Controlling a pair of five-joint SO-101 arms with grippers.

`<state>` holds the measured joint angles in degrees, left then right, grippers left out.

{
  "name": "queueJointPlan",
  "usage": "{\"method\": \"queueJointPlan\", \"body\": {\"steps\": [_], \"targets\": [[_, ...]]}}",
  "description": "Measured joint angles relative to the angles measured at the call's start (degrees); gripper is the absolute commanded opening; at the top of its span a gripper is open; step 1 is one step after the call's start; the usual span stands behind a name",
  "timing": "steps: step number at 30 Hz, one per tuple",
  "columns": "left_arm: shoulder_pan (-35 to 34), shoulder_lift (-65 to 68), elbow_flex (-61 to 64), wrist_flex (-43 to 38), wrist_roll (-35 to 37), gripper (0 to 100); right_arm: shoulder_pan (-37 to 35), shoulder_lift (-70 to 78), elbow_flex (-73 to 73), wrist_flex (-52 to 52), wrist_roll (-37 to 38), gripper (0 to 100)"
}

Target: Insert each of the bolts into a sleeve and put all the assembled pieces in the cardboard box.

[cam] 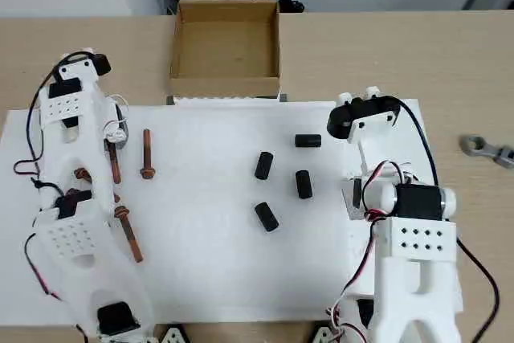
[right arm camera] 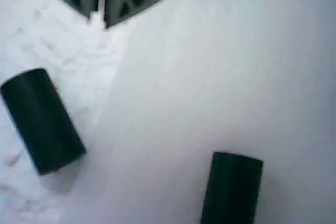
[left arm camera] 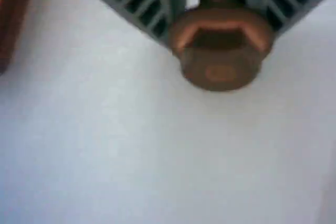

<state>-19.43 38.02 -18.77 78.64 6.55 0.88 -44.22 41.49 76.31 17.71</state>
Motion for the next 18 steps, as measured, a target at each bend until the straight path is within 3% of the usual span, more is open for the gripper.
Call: {"method": "queueJointPlan", "body": {"steps": [11,18], "targets": [[-0.1,-1.5,-1.4,3.3,2.1,1,-4.4,3.2,-5.5,-0.7,0.0,4.6],[-0.5,-16.4,0.4,9.8,2.2,1,-6.5,25.6,-25.8,1.0,2.2,4.7]]}}
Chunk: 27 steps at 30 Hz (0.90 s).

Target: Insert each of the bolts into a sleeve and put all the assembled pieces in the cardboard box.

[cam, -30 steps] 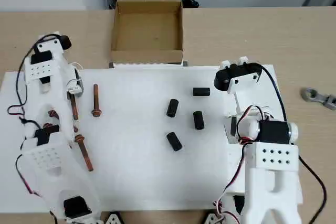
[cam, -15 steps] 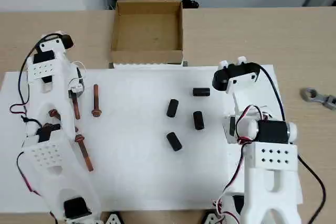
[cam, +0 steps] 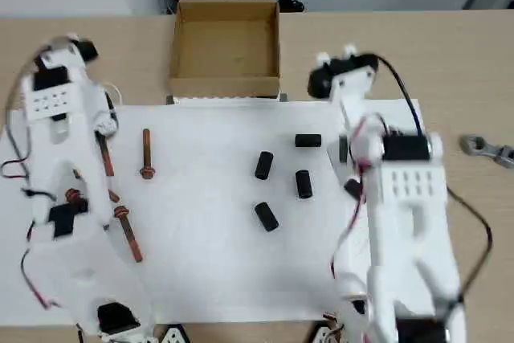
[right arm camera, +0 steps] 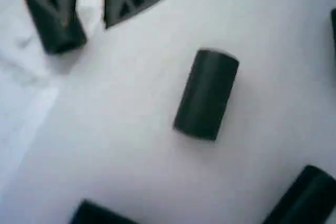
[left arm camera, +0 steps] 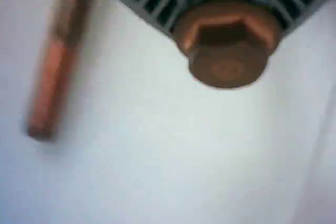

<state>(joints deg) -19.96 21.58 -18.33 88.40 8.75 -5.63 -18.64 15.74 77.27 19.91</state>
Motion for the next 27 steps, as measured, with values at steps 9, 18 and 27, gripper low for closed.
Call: {"method": "queueJointPlan", "body": {"steps": [9,18,27], "targets": [[0.0,-28.7,24.0,-1.7,-1.8,1,-5.3,34.7,-37.6,14.4,11.9,9.1],[0.0,-57.5,52.6,-7.7,-8.5,1,-5.8,45.2,-48.3,17.6,26.2,10.1],[0.0,-67.8,62.0,-9.3,-8.5,1,-5.8,46.5,-45.8,18.5,39.2,20.2]]}}
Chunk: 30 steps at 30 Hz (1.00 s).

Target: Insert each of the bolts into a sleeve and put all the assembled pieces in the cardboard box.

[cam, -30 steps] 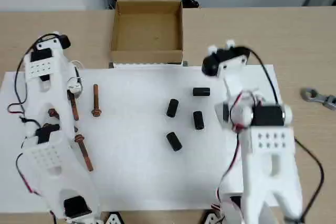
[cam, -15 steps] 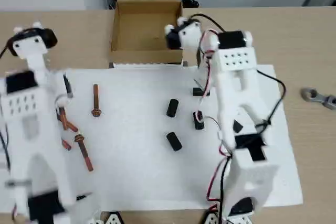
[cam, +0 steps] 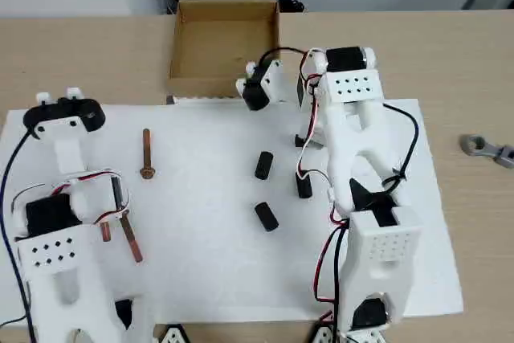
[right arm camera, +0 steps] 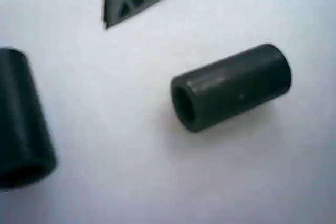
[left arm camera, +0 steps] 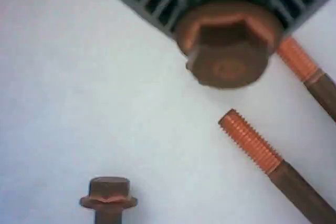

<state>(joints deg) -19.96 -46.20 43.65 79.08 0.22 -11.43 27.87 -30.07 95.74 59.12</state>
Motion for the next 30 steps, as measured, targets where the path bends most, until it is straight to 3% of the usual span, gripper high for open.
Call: {"method": "queueJointPlan", "body": {"steps": [30], "targets": [[0.0,-0.6,0.1,0.0,-0.1,1,0.4,15.5,-0.6,-9.5,2.3,17.6]]}}
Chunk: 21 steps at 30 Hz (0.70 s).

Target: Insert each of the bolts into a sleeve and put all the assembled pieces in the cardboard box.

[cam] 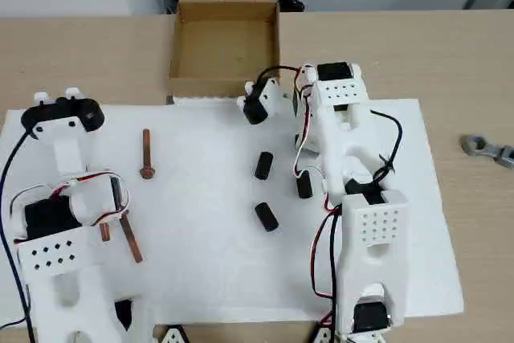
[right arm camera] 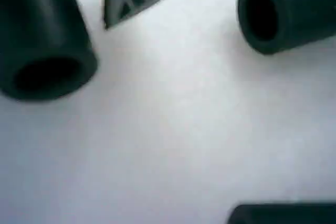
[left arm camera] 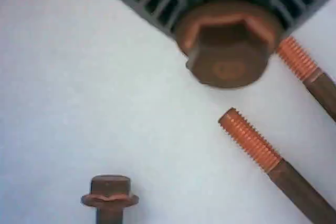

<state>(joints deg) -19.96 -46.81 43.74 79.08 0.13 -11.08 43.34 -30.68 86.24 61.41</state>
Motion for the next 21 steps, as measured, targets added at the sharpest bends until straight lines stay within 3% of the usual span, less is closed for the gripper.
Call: {"method": "queueJointPlan", "body": {"steps": [5,21], "targets": [[0.0,0.0,0.0,0.0,-0.9,1,0.2,0.5,-0.3,-0.6,-0.1,0.2],[0.0,0.0,0.4,0.0,-1.0,1,0.4,0.5,-0.4,-0.7,-3.0,1.3]]}}
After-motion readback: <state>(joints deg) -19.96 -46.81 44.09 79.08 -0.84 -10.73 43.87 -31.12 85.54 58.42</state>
